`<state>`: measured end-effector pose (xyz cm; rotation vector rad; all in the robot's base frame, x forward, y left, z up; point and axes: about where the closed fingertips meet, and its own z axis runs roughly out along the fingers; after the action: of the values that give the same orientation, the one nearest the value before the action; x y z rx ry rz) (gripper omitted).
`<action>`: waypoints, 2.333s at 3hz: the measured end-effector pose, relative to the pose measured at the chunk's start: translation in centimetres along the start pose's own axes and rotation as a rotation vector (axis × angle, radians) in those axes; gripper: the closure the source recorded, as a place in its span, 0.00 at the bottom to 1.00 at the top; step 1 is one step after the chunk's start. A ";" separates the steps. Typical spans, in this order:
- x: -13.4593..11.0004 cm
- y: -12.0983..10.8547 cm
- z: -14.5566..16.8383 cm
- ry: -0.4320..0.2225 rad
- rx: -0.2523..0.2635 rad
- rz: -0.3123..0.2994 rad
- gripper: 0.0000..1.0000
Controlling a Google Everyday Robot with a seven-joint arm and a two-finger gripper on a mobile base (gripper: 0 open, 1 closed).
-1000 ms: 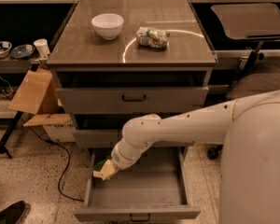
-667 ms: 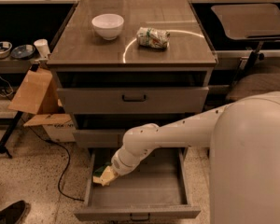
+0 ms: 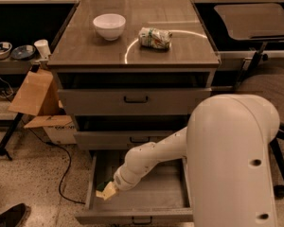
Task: Place sponge into bottom drawer
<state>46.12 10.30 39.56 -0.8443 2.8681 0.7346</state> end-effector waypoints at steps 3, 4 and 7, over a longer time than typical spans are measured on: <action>-1.8 -1.3 8.0 0.058 -0.037 -0.076 1.00; -4.3 -1.4 9.1 0.102 -0.034 -0.162 0.84; -7.8 -1.8 10.4 0.245 0.045 -0.280 0.08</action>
Offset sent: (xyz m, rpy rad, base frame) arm 0.0223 0.0289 -0.0753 -0.0007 0.0162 0.0412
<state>52.93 17.66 31.07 -1.3808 2.8619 0.5679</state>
